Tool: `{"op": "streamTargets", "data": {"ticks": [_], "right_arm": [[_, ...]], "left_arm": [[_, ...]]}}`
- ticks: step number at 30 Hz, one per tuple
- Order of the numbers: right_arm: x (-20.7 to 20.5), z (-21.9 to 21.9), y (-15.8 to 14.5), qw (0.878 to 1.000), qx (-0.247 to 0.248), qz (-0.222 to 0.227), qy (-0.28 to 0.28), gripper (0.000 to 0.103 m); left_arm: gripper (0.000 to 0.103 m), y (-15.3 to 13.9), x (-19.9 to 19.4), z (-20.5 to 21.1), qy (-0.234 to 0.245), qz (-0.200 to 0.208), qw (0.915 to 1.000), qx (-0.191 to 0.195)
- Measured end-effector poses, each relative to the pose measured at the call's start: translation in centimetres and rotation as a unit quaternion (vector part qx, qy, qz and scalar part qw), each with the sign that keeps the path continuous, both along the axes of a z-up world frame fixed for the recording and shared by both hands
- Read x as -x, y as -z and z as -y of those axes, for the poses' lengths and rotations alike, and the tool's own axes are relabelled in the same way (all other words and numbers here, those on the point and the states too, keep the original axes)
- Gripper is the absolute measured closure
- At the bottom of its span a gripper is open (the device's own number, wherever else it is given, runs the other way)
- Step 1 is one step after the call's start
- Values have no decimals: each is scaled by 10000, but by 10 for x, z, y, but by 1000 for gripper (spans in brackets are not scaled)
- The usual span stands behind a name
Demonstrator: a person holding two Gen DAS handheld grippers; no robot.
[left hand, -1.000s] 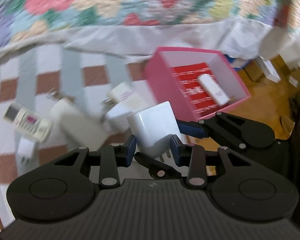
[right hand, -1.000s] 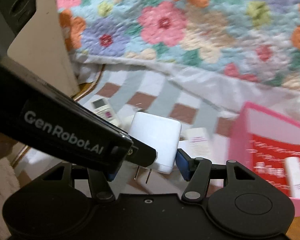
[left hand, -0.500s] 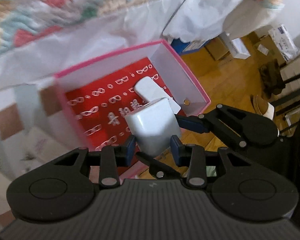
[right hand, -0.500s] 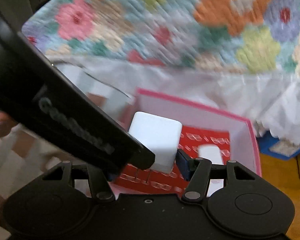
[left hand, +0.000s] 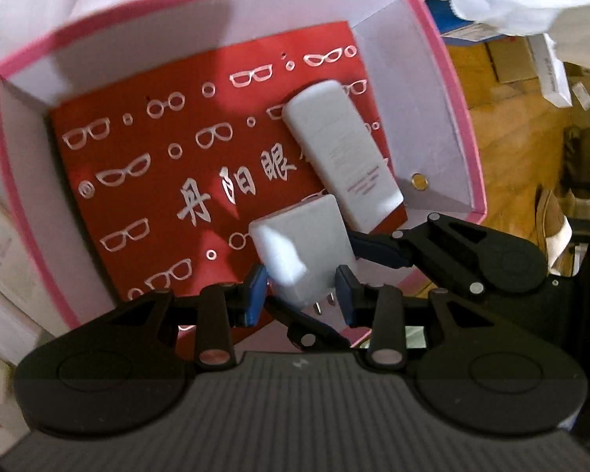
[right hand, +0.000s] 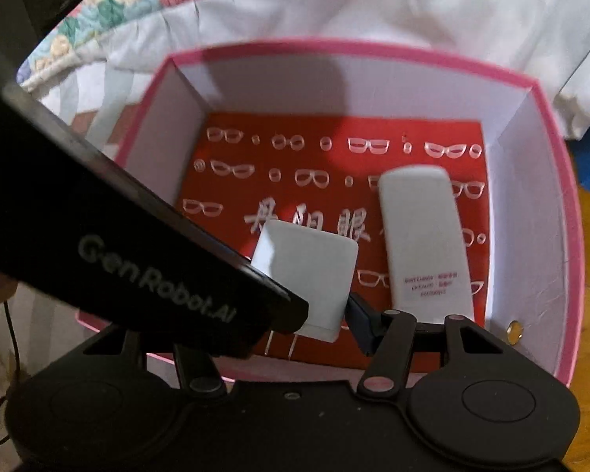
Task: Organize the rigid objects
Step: 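Lower the charger into the pink box beside the power bank, open left gripper, then move the left gripper to the thin white card and pinch its edge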
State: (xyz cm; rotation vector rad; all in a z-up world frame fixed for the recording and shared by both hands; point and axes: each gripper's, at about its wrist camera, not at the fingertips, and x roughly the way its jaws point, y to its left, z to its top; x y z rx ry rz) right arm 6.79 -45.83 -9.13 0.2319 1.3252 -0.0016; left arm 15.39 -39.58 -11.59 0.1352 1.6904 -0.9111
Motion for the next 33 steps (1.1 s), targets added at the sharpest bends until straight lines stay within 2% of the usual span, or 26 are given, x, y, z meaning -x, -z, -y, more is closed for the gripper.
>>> {"op": "streamTargets", "data": {"ticks": [2,6,9,13,16,22,27,33], "right_arm": [[-6,0,5,9997,108,-192,-104,40],[-12,2,16,9983,382,-391,-216,40],[-13,4,25,9976,373,-550,-179,39],[-13,1,22,9974,558,-378,-258,33],[-5,-8,3,9963,807,-73,-302,31],[23,-42,-51,9921,859,826,-387,31],[49,-77,-87,9854,528,1588,-307,31],[64,-119,-111,9743,-269,2195,-427,31]], "left_arm": [[67,9,-2,3,-149,-228,9996,-42],[67,24,-1,7,-458,-360,9983,46],[68,36,-1,9,-531,-472,9974,90],[62,32,2,6,-432,-235,9984,283],[62,11,5,-2,-174,249,9984,478],[56,-44,10,-36,334,1032,9916,704],[55,-88,18,-79,554,1532,9836,776],[55,-129,33,-138,587,1989,9763,621]]}}
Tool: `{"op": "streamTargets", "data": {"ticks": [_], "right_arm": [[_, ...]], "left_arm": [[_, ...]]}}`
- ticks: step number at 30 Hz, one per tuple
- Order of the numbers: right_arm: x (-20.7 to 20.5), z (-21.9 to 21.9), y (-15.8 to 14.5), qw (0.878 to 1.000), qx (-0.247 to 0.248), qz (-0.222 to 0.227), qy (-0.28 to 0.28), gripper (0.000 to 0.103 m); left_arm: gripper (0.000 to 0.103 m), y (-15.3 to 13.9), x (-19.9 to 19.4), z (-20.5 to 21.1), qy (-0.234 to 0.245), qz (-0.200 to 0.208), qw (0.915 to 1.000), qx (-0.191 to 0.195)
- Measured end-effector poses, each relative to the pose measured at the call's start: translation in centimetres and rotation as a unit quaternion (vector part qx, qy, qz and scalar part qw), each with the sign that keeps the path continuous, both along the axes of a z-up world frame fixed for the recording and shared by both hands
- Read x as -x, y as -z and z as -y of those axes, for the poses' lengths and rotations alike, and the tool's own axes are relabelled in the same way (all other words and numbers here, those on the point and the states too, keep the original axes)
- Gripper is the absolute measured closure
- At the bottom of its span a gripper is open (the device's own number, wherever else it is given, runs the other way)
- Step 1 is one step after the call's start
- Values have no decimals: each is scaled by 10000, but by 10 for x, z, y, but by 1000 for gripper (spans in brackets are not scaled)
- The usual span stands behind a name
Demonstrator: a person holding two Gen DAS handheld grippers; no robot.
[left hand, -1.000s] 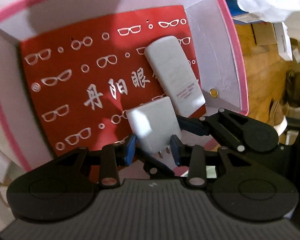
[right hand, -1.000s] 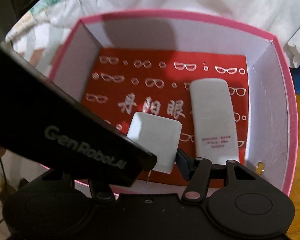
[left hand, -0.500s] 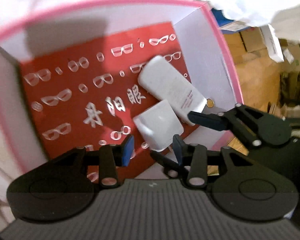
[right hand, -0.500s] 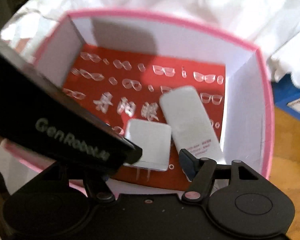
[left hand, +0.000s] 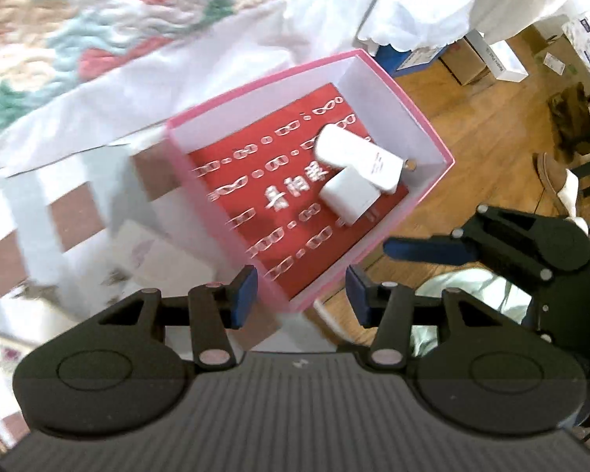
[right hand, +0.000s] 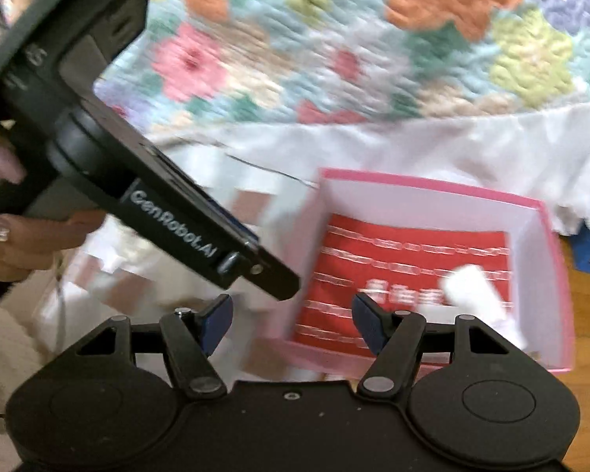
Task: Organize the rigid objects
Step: 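Move the left gripper to the thin white card and pinch its edge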
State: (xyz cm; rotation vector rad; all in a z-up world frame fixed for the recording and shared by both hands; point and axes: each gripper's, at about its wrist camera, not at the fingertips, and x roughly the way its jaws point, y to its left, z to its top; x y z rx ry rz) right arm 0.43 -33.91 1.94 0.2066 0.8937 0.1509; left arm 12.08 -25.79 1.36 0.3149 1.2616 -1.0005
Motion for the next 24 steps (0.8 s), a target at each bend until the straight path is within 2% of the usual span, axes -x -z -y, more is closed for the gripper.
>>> {"op": "streamTargets", "data": {"ticks": [8,11,15,20,24], "right_arm": [[19,-44,-2,9979,-402,49,-512,31],[23,-57,3,9967,-553,-48,-587,31],[14,-68,29,9952,-756,-322,-525,31],[-1,-84,66,9947,-455,-468,-799,31],[-12,-108,92,9896,325,-477,-1316,31]], "left_arm": [[53,-14,5,-76,-301,238,9992,-95],[52,-4,2,-96,-498,226,9985,-95],[51,27,-3,-121,-770,68,9969,-179],[51,72,-6,-143,-1103,-292,9931,-258],[51,106,-8,-155,-1425,-425,9882,-353]]}}
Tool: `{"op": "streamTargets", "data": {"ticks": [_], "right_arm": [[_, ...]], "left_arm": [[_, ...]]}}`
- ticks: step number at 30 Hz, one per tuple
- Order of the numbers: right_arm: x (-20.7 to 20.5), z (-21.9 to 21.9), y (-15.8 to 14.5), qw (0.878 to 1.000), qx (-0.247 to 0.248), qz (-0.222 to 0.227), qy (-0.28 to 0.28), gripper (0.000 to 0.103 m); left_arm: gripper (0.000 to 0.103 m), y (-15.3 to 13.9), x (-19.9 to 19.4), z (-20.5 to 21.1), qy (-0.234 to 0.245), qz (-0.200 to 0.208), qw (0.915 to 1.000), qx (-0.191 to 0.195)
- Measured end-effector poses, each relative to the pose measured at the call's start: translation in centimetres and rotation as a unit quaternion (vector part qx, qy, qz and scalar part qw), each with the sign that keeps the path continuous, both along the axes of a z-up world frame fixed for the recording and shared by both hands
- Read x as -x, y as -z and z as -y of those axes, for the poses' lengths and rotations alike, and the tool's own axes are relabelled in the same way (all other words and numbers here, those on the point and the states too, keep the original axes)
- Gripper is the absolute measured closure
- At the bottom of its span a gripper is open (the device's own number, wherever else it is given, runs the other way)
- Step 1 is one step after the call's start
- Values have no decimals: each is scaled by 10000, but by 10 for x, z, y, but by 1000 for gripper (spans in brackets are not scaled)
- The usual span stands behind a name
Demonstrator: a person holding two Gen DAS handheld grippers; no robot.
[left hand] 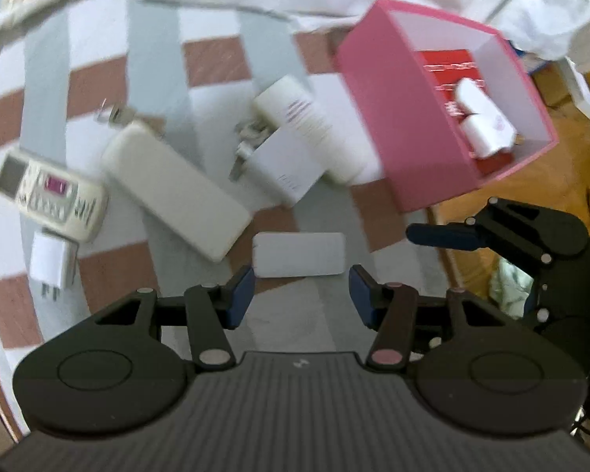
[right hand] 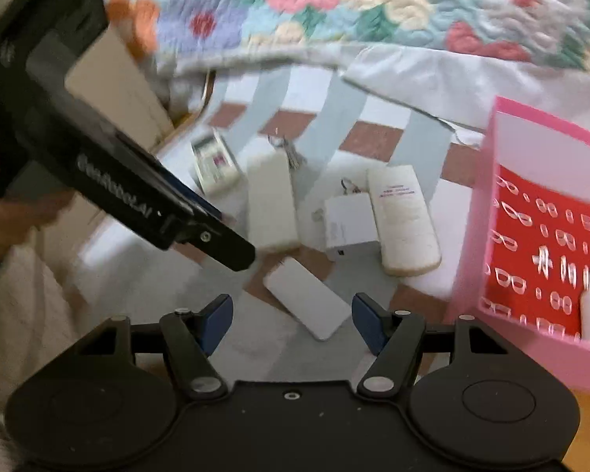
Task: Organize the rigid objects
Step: 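Move the left gripper to the thin white card and pinch its edge, then lift the white card upright with the left gripper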
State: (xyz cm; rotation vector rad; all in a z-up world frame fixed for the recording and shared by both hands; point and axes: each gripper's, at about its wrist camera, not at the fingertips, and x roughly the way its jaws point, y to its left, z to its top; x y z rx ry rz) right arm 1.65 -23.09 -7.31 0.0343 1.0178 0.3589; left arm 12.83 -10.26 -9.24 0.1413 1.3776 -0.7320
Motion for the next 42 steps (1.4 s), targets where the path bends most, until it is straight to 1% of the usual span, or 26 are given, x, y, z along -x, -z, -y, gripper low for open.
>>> {"op": "streamTargets", "data": {"ticks": [2,5,7,9,12,13,14,15,16,17,18,19,20,23,25,27,29,30,32,35,37,39,40,42], "right_arm": [[-2,-14,11,9981,431,107,-426,31],[-3,-29,25,9908,913,223,-976,31],[-5,-37,36,9856,1166,263,-1193,31],[-9,-40,45,9811,1376,300,-1324,31],[-20,-43,60,9760,1645,174,-1417,31],[-23,-41,62,9765,1623,144,-1409,29],[-26,-38,62,9790,1505,151,-1367,28],[-30,-35,62,9817,1388,60,-1303,29],[-34,-31,63,9852,1231,-99,-1189,31],[-38,-28,63,9887,1014,-272,-1066,40],[-40,-25,61,9914,875,-345,-911,47],[-41,-23,59,9923,855,-417,-795,52],[-42,-23,58,9932,813,-505,-670,53],[-41,-16,56,9967,431,-690,36,54],[-39,-11,55,9949,173,-806,580,55],[-33,-8,57,9904,-114,-934,1014,55],[-26,-6,58,9852,-387,-1025,1318,56],[-22,-6,59,9833,-473,-1051,1411,57],[-16,-9,60,9841,-421,-1000,1405,58],[-15,-20,60,9906,-184,-858,1050,54],[-17,-24,60,9937,-31,-777,813,54],[-17,-23,60,9946,-9,-720,747,54],[-18,-22,59,9946,-23,-701,767,55],[-19,-22,59,9947,7,-637,812,60]], "left_arm": [[51,14,0,-5,-107,-7,9999,-9],[51,36,0,-12,-311,-77,9995,-74],[53,49,-1,-15,-434,-212,9988,-43],[54,61,-3,-17,-599,-405,9973,95],[55,72,-5,-18,-805,-732,9936,309],[55,75,-6,-18,-883,-786,9922,395],[55,77,-6,-18,-945,-803,9914,417],[55,80,-5,-18,-998,-818,9907,440],[57,83,-6,-18,-1073,-863,9892,504],[58,85,-6,-20,-1149,-923,9875,554],[58,88,-7,-21,-1240,-988,9855,599],[60,88,-7,-23,-1347,-1011,9834,669],[61,88,-8,-24,-1407,-1033,9821,711],[65,91,-10,-27,-1583,-1134,9772,852],[68,94,-10,-29,-1715,-1205,9736,907],[73,95,-10,-28,-1742,-1143,9736,930],[85,95,-10,-24,-1714,-1039,9752,938],[88,96,-9,-23,-1689,-993,9761,940],[90,96,-7,-20,-1633,-892,9781,930],[93,92,-4,-19,-1575,-792,9789,1034],[94,87,-2,-17,-1500,-680,9802,1098],[95,83,0,-16,-1391,-607,9817,1149],[95,83,1,-15,-1361,-637,9815,1190],[95,85,2,-12,-1225,-853,9801,1307]]}}
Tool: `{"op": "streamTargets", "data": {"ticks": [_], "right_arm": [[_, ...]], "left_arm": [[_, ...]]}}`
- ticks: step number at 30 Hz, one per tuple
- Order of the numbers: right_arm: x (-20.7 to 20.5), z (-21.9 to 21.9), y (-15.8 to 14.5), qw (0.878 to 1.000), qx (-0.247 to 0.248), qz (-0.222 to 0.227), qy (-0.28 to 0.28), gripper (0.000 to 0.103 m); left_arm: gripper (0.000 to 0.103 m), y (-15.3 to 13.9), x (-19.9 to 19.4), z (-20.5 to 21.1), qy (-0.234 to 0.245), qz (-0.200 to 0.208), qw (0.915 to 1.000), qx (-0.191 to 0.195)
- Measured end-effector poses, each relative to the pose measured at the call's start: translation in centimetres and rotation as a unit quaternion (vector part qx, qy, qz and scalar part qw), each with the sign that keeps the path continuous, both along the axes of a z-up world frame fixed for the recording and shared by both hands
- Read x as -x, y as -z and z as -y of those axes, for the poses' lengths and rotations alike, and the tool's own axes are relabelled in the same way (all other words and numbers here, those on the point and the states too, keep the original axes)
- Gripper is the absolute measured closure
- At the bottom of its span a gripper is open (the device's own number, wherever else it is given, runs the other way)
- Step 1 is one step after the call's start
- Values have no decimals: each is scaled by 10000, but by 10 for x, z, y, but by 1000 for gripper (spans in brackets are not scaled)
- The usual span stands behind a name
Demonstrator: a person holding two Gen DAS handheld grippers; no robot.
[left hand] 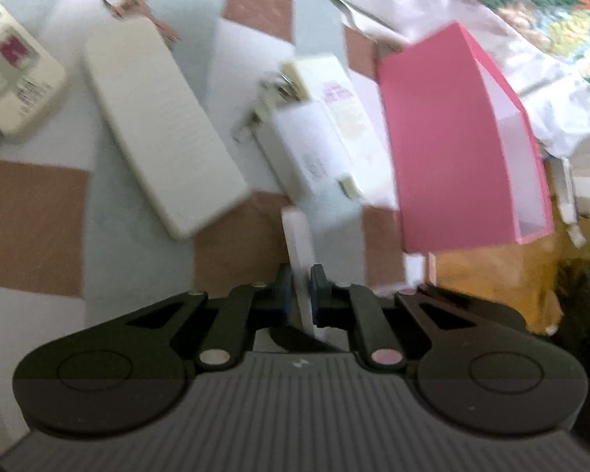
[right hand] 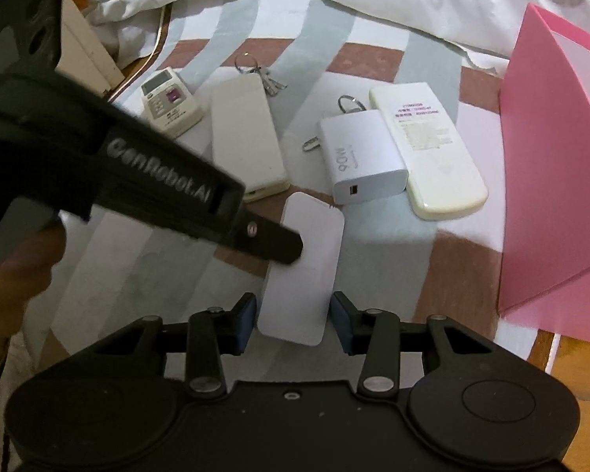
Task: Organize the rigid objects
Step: 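Lift the white card upright with the left gripper, then carry the white card into the pink box and open the left gripper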
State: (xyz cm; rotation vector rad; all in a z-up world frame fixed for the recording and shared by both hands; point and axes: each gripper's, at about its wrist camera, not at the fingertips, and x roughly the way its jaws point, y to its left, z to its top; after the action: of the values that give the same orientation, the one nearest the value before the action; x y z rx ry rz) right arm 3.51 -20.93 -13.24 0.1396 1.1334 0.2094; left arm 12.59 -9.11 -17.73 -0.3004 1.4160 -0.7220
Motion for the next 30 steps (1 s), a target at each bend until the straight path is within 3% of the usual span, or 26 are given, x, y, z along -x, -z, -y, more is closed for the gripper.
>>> {"op": "streamTargets", "data": {"ticks": [2,5,10,14,26,30], "right_arm": [[0,1,1,10000,44,31,45,66],[0,3,2,9998,-34,60,183,67],[2,-1,1,9996,25,113,256,69],[5,-7,-3,9998,-46,135,158,72],[29,3,-65,9966,194,771,201,74],[35,15,-92,9938,348,1019,290,74]], "left_arm": [[94,3,4,4,17,-108,9999,5],[94,-2,10,8,109,147,9998,-92],[94,-3,12,6,103,188,9997,-86],[94,-17,20,10,538,529,9968,-247],[93,-82,28,23,849,847,9928,77],[93,-113,34,38,968,1162,9883,186]]}}
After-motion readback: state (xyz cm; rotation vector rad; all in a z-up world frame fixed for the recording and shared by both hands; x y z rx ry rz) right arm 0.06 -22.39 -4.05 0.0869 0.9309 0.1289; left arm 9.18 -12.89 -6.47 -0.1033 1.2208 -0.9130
